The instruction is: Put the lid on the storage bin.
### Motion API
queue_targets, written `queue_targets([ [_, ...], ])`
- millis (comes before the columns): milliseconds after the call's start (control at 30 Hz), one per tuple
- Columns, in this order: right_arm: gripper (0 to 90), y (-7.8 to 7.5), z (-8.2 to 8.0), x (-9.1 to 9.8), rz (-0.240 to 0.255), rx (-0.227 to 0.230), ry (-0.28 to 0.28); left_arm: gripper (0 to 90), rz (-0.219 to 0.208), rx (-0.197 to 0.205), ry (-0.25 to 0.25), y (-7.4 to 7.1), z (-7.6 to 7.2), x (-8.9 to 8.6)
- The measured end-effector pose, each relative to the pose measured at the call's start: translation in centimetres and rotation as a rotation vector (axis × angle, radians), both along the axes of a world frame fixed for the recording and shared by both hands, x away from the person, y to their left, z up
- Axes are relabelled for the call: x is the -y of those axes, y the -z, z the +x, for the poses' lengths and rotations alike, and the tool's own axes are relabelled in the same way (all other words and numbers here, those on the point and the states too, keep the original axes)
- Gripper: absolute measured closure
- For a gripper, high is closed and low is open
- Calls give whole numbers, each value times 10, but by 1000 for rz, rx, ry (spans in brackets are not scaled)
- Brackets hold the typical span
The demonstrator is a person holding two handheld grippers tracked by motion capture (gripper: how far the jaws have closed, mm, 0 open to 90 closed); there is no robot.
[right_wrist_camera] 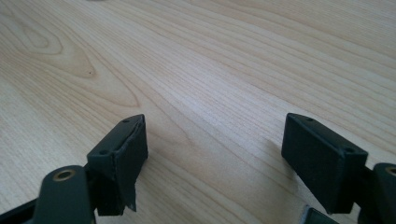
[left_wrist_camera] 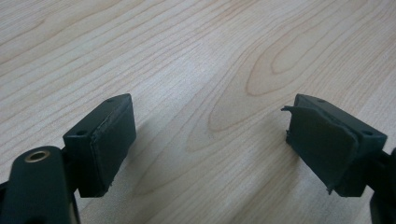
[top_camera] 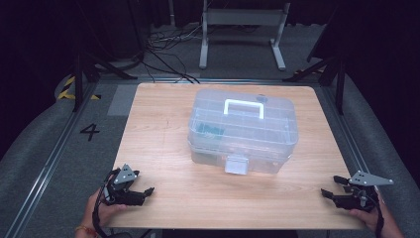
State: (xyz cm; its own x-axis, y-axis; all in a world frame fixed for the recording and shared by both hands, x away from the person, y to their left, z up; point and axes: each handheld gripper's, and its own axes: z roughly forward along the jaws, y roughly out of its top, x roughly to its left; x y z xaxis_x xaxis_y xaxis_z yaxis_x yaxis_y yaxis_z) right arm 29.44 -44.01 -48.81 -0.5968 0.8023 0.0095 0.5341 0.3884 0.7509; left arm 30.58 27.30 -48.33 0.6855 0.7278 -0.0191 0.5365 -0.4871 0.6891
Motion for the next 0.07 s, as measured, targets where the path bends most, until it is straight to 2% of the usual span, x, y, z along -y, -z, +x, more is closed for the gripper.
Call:
queue_targets([
  [67, 228, 0, 0, 0, 0, 0, 0, 157, 2, 1, 2, 0, 0, 0],
])
